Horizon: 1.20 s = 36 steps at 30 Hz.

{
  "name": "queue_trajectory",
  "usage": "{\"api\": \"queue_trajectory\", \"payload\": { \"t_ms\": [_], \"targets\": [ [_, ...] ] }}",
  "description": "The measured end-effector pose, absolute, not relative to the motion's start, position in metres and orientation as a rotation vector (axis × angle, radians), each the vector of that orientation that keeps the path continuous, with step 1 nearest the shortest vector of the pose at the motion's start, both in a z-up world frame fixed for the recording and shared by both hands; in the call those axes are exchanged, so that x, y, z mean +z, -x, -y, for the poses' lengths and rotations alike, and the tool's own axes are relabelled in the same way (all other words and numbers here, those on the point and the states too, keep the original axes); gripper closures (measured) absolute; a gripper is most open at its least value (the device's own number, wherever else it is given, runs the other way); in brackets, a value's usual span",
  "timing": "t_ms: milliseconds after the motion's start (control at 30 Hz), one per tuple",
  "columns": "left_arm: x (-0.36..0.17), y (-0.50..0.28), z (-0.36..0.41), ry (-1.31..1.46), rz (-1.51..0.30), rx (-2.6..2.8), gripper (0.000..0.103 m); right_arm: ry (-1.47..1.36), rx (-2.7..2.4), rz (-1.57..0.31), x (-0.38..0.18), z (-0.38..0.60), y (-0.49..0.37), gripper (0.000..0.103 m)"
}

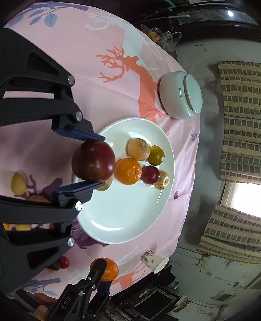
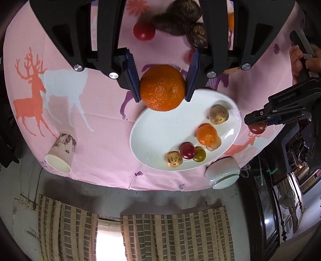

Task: Organize fruits
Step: 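Carry the plum and orange to the white plate and release both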

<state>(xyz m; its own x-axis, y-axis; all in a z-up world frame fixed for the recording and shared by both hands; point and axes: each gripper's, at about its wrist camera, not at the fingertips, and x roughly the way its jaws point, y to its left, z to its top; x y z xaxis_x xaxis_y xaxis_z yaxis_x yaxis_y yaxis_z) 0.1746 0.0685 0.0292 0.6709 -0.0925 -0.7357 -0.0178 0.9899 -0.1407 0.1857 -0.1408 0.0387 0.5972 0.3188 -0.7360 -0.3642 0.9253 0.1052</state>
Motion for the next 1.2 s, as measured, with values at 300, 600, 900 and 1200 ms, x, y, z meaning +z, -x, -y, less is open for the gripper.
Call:
{"api": "queue_trajectory", "payload": {
  "t_ms": [300,600,900,1200],
  "targets": [
    [0.014,-0.206,-0.086,0.215,-0.824,0.05,0.042,0.014,0.317,-0.875,0.021,0.128,-0.233,0.038],
    [0.036,-0.154,-0.092,0.192,-0.761,0.116,0.008,-0.15,0.353,-0.867,0.038,0.177,-0.195,0.038],
    [0.006,-0.088,-0.073,0.299,-0.872,0.029,0.008,-0.282,0.342,-0.9,0.02,0.226,-0.119,0.038],
    [-0.011,-0.065,-0.058,0.23,-0.84,0.078,0.008,-0.138,0.352,-0.885,0.01,0.227,-0.081,0.022]
  ]
}}
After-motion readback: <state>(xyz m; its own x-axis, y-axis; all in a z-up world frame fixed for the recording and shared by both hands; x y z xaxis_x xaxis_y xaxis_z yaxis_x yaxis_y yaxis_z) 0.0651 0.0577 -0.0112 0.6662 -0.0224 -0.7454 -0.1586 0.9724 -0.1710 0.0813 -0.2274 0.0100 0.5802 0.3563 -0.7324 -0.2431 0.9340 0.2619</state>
